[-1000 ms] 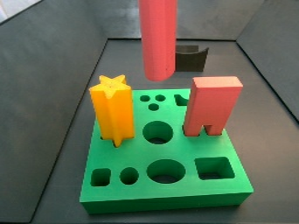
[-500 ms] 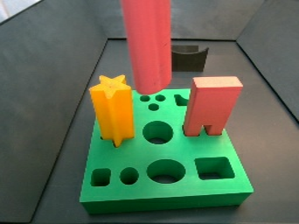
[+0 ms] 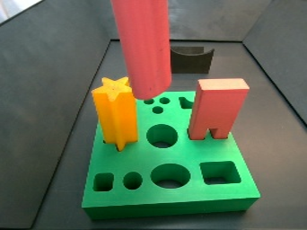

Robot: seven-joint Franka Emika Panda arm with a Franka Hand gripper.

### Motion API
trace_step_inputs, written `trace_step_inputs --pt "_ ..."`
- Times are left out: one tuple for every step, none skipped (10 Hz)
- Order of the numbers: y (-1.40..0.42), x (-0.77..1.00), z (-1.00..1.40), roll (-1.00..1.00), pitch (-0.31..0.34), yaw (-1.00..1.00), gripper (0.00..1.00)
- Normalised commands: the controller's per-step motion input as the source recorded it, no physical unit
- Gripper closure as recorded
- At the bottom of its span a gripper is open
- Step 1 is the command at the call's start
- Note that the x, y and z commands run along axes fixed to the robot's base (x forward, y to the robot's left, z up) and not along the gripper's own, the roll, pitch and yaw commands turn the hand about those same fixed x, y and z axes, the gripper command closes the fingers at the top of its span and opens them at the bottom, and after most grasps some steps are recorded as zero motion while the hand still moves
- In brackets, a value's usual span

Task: Pick up the oval object. Move up. Move to above the board. Insert the oval object.
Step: Insert the oval object.

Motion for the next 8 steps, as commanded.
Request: trace_step_inputs --pt "0.0 -0.05 0.0 0.5 0.036 -0.58 1.0" --pt "-0.04 0.0 0.0 0.37 0.037 -0.63 1.0" --pt "-0.15 0.0 0.0 0.26 0.0 -0.75 1.0" --pt "-0.24 0.0 -0.11 0.16 0.0 -0.8 1.0" --pt "-0.25 0.0 -0.13 0.09 0.0 -0.85 1.0" --pt "-0.22 0.0 -0.19 0.12 0.0 -0.85 1.0" --pt "-0.19 0.0 -0.28 0.24 0.031 -0.73 1.0" --pt "-0.15 0.0 -0.27 0.3 0.044 -0.71 1.0"
